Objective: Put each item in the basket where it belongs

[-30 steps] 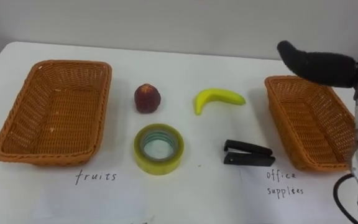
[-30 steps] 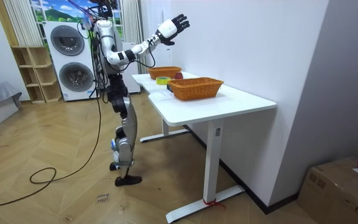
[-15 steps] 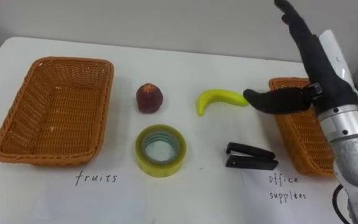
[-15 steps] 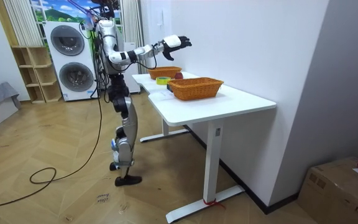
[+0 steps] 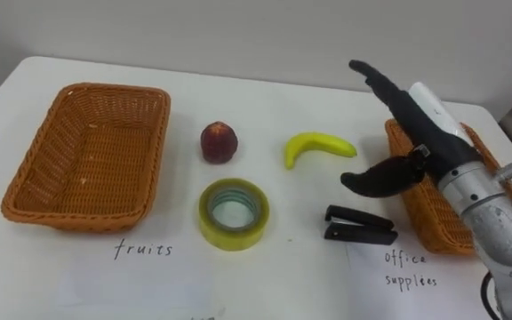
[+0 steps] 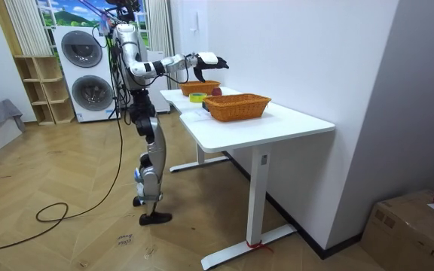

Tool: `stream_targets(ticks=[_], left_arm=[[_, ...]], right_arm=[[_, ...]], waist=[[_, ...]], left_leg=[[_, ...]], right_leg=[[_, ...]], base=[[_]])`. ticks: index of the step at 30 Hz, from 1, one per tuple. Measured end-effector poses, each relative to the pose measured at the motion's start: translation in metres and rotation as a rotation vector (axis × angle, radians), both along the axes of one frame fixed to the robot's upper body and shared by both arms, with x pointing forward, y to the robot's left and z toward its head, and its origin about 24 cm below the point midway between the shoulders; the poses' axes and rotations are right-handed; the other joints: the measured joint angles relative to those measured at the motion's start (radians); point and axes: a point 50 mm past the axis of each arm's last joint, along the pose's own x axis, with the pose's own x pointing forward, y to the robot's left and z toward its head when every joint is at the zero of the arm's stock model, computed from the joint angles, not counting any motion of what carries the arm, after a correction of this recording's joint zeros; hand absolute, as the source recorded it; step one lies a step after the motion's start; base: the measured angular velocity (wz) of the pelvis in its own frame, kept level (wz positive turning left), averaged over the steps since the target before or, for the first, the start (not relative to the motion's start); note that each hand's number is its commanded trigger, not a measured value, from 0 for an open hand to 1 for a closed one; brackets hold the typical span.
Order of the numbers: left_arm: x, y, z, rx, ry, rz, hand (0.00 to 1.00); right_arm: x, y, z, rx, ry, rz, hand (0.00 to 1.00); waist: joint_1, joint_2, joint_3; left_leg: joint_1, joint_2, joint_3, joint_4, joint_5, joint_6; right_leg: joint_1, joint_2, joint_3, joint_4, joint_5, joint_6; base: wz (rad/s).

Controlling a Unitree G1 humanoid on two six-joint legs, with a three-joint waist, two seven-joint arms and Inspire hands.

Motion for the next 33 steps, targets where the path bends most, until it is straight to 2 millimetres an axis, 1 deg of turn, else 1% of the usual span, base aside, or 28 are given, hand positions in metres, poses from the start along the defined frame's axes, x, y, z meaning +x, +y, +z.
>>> stream_targets(ticks=[6, 12, 16, 21, 23, 24, 26, 28, 33], left_arm=[[0.000, 0.000, 0.000, -0.005, 0.000, 0.000, 0.00], [0.001, 0.000, 0.000, -0.005, -0.001, 0.001, 0.00], [0.000, 0.000, 0.000, -0.005, 0.001, 0.001, 0.00], [0.001, 0.000, 0.000, -0.005, 0.000, 0.000, 0.00], [0.003, 0.000, 0.000, -0.004, -0.002, -0.003, 0.00], [0.004, 0.000, 0.000, -0.003, -0.006, -0.004, 0.00], [0.007, 0.001, 0.001, -0.001, -0.015, -0.010, 0.00], [0.010, 0.002, 0.002, 0.005, -0.024, -0.016, 0.00], [0.012, 0.004, 0.003, 0.010, -0.024, -0.014, 0.00]], right_arm=[[0.000, 0.002, -0.003, -0.023, 0.040, 0.022, 0.00], [0.000, 0.002, -0.005, -0.037, 0.065, 0.033, 0.00], [-0.001, 0.003, -0.007, -0.044, 0.105, 0.065, 0.00], [-0.002, 0.003, -0.010, -0.054, 0.148, 0.077, 0.00], [-0.001, 0.002, -0.013, -0.064, 0.167, 0.075, 0.00], [-0.001, 0.000, -0.016, -0.070, 0.182, 0.067, 0.00], [-0.001, -0.002, -0.019, -0.072, 0.204, 0.050, 0.00], [-0.001, -0.003, -0.021, -0.080, 0.222, 0.040, 0.00], [0.000, -0.005, -0.023, -0.097, 0.231, 0.028, 0.00]], waist=[[0.001, -0.003, -0.0006], [0.002, -0.004, 0.0009], [0.000, -0.004, 0.0023], [0.000, -0.002, 0.0037], [0.000, -0.002, 0.0037], [0.000, -0.003, 0.0037], [0.000, -0.006, 0.0020], [0.000, -0.010, 0.0034], [0.000, -0.012, 0.0038]], left_leg=[[0.003, 0.000, 0.001, 0.002, 0.000, 0.000], [0.005, 0.002, 0.001, 0.001, 0.000, 0.000], [0.004, 0.007, 0.001, 0.000, 0.000, 0.000], [0.003, 0.007, -0.001, -0.008, 0.000, 0.000], [0.002, 0.006, -0.001, -0.008, 0.000, 0.000], [0.000, 0.000, -0.001, -0.007, 0.000, 0.000], [-0.009, 0.000, -0.001, -0.002, 0.000, 0.000], [-0.014, 0.000, -0.001, 0.001, 0.000, 0.001], [-0.009, 0.000, -0.001, -0.001, 0.001, 0.001]], right_leg=[[0.000, -0.001, 0.005, -0.002, 0.000, 0.000], [0.003, -0.002, 0.006, -0.004, 0.000, 0.000], [0.002, -0.002, 0.003, -0.003, 0.000, 0.000], [0.000, -0.001, -0.003, -0.003, 0.000, 0.000], [-0.001, -0.001, -0.004, -0.003, 0.000, 0.000], [-0.002, -0.001, -0.004, -0.002, 0.000, 0.000], [-0.012, -0.001, -0.004, -0.001, 0.000, 0.000], [-0.017, -0.002, -0.002, -0.001, 0.000, 0.000], [-0.013, -0.001, 0.007, -0.004, 0.000, 0.000]], base=[[0.00], [0.00], [0.00], [0.00], [0.00], [0.00], [0.00], [0.00], [0.00]])
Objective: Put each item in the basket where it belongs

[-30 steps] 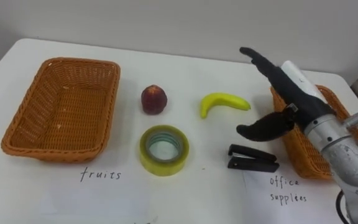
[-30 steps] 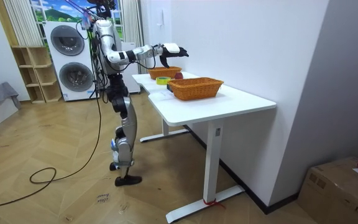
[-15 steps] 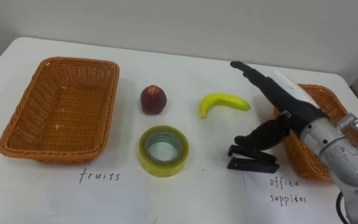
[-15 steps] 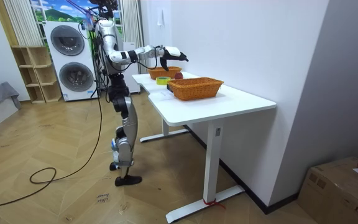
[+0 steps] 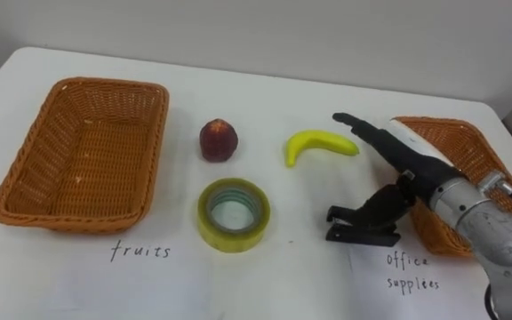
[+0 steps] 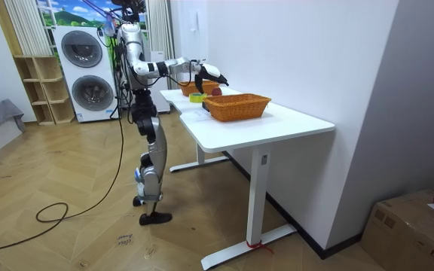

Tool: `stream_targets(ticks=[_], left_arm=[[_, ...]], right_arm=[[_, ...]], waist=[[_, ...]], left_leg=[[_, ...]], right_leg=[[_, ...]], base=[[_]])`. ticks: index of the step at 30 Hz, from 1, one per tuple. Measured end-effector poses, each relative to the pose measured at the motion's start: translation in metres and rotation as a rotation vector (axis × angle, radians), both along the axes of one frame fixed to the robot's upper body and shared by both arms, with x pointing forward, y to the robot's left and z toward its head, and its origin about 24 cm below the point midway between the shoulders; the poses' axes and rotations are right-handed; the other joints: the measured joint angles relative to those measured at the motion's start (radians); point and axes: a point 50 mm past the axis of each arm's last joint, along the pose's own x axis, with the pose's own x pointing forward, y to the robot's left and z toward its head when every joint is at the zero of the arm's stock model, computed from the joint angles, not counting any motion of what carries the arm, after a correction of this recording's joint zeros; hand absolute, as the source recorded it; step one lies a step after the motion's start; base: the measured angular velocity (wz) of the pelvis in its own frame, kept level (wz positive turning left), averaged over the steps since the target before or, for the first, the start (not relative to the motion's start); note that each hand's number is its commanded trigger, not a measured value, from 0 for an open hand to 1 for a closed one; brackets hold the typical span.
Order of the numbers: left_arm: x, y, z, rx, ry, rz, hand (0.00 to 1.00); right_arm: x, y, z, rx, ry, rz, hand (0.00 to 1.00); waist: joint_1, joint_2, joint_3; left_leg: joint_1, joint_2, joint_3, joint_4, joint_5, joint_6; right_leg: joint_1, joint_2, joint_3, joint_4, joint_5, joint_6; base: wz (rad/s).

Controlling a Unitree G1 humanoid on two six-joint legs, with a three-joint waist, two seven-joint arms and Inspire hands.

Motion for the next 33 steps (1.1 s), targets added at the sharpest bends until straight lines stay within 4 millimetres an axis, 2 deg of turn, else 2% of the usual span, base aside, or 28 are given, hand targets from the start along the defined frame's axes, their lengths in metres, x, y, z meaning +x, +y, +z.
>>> stream_targets(ticks=[10, 23, 33], left_arm=[[-0.001, 0.004, 0.001, 0.012, 0.013, 0.004, 0.00], [0.004, 0.006, 0.003, 0.018, -0.004, 0.000, 0.00], [0.004, 0.006, 0.003, 0.018, -0.005, 0.000, 0.00]], right_arm=[[0.000, -0.006, -0.020, -0.007, 0.096, -0.036, 0.00], [-0.001, -0.007, -0.024, -0.039, 0.129, -0.036, 0.00], [-0.001, -0.006, -0.024, -0.039, 0.145, -0.022, 0.00]], waist=[[0.000, -0.006, 0.0024], [0.000, -0.013, -0.0022], [0.007, -0.004, 0.0022]], left_leg=[[-0.009, 0.003, -0.002, 0.000, 0.000, 0.000], [-0.016, 0.000, -0.004, 0.007, 0.000, 0.000], [-0.014, 0.001, -0.005, 0.006, 0.000, 0.000]], right_leg=[[-0.002, 0.000, 0.000, -0.012, 0.002, 0.002], [-0.005, 0.000, 0.000, -0.013, 0.003, 0.001], [-0.002, 0.001, 0.005, -0.013, 0.004, 0.001]], base=[[0.00], [0.01], [0.00]])
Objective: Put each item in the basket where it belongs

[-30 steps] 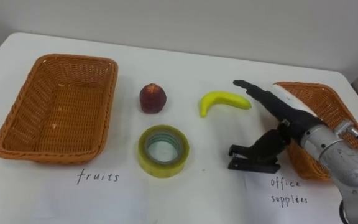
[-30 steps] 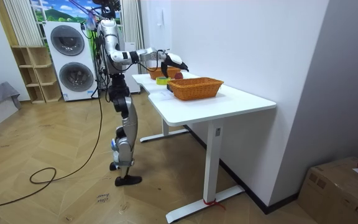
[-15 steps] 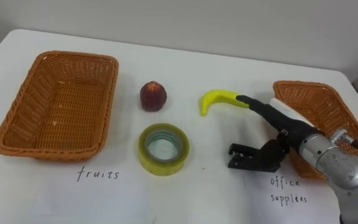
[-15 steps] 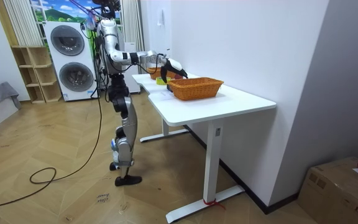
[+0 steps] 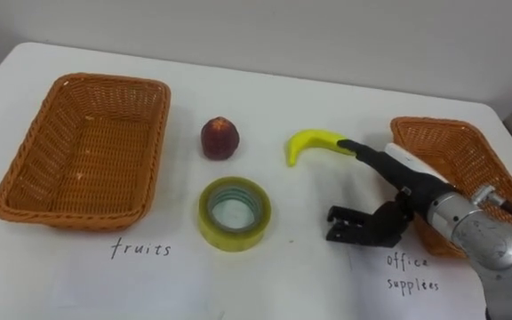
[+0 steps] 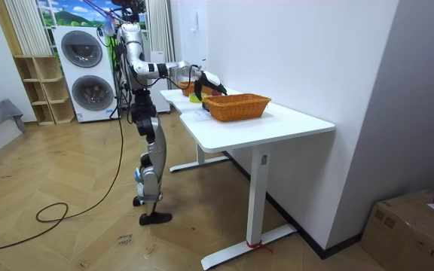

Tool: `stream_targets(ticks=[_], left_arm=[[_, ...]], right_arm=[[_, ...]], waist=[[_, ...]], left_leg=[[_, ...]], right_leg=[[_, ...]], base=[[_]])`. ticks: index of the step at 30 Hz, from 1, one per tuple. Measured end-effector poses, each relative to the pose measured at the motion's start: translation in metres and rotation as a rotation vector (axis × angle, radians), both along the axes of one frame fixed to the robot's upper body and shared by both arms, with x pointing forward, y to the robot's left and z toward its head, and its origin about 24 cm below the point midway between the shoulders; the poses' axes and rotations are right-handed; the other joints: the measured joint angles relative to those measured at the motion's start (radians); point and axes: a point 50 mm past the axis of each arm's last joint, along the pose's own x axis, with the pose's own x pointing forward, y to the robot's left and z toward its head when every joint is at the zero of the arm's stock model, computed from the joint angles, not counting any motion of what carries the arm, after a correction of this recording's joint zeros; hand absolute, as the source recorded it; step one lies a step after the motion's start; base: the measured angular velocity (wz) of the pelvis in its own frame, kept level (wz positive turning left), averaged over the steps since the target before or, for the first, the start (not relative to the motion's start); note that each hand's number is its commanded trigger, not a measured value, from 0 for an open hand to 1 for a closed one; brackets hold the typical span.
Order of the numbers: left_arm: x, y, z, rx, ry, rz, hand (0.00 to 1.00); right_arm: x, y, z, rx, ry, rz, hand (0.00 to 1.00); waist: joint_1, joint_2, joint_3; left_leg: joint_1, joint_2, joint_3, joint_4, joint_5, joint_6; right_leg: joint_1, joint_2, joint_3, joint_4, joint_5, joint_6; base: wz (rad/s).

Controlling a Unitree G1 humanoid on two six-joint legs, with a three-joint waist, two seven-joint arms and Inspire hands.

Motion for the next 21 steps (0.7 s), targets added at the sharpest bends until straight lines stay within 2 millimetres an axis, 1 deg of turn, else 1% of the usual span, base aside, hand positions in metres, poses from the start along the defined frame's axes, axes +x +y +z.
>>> stream_targets(ticks=[3, 6, 13, 21], left_arm=[[0.000, 0.000, 0.000, 0.002, -0.001, 0.000, 0.00], [0.001, 0.000, 0.000, 0.003, -0.004, -0.001, 0.00], [0.002, 0.000, 0.001, 0.007, -0.012, 0.004, 0.00], [0.001, -0.001, 0.000, 0.002, -0.010, 0.006, 0.00]], right_arm=[[-0.001, 0.001, -0.001, -0.002, 0.021, 0.017, 0.00], [-0.002, 0.003, -0.004, -0.001, 0.037, 0.029, 0.00], [-0.011, 0.012, -0.016, 0.001, 0.121, 0.090, 0.00], [-0.012, 0.016, -0.018, 0.002, 0.154, 0.118, 0.00]], waist=[[0.000, 0.005, -0.0012], [0.011, 0.008, -0.0025], [0.024, 0.009, -0.0027], [0.025, 0.009, -0.0027]], left_leg=[[0.000, 0.000, -0.002, -0.002, 0.000, 0.000], [0.001, -0.001, -0.002, -0.002, 0.000, 0.000], [0.001, -0.001, -0.002, -0.002, 0.000, 0.000], [0.006, -0.001, -0.001, -0.002, 0.000, 0.000]], right_leg=[[0.000, 0.000, -0.001, 0.000, 0.000, 0.000], [0.000, 0.000, -0.001, 0.000, 0.000, 0.000], [0.000, 0.000, 0.000, 0.000, 0.000, 0.000], [0.003, 0.000, 0.000, 0.001, 0.000, 0.000]], base=[[0.00], [0.00], [0.00], [0.00]])
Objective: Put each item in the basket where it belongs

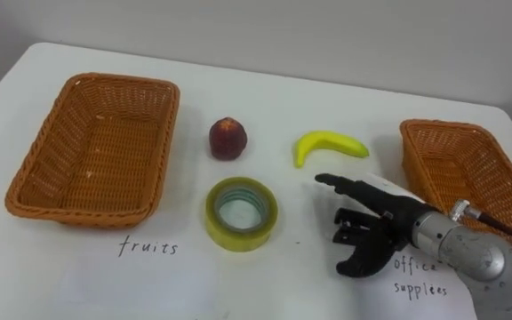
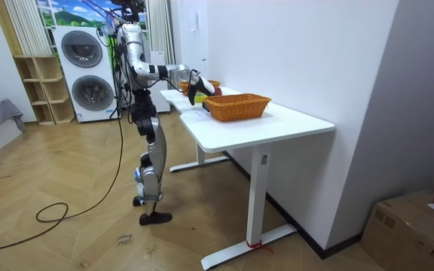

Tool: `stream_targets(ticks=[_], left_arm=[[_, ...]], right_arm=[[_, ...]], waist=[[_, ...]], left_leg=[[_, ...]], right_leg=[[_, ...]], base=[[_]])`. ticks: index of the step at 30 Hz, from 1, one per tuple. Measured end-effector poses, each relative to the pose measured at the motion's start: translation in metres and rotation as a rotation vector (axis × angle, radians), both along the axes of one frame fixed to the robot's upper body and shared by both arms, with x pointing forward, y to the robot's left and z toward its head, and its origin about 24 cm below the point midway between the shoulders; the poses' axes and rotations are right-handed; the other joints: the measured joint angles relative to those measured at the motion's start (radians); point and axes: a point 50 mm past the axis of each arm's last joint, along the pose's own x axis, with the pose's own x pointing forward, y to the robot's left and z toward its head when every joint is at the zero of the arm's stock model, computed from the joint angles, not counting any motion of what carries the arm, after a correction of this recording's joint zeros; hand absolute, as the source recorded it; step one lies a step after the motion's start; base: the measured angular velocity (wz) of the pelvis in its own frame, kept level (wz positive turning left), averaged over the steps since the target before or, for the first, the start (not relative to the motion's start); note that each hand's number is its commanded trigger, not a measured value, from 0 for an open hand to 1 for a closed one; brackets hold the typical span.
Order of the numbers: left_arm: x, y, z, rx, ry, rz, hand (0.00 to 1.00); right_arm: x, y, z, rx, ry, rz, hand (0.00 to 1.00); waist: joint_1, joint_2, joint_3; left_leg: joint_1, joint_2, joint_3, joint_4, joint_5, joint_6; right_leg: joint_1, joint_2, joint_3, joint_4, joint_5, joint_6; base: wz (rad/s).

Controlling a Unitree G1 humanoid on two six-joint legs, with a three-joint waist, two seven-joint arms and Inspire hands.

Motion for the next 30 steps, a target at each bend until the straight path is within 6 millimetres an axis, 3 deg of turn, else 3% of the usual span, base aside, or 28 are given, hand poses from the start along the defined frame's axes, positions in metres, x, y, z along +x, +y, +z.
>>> stream_targets(ticks=[14, 23, 30], left_arm=[[-0.001, -0.001, 0.000, 0.000, 0.003, 0.002, 0.00], [0.002, 0.000, 0.000, 0.000, -0.004, 0.001, 0.00], [0.000, 0.000, 0.000, 0.004, 0.004, -0.010, 0.00]], right_arm=[[-0.001, 0.001, -0.001, -0.009, 0.022, 0.017, 0.00], [0.000, -0.003, -0.001, -0.072, -0.012, -0.009, 0.00], [0.004, -0.018, 0.008, -0.101, -0.084, -0.093, 0.00]], waist=[[0.022, 0.000, -0.0001], [0.004, -0.009, 0.0025], [-0.012, -0.008, 0.0028]], left_leg=[[0.002, -0.001, 0.000, -0.003, 0.000, 0.000], [-0.007, -0.001, -0.005, 0.002, 0.000, 0.000], [-0.010, -0.001, -0.006, 0.000, 0.000, 0.000]], right_leg=[[0.001, 0.000, -0.002, 0.001, 0.000, 0.000], [-0.002, -0.001, -0.006, 0.000, 0.000, 0.000], [-0.006, 0.001, -0.007, 0.000, 0.000, 0.000]], base=[[0.00], [0.01], [0.00]])
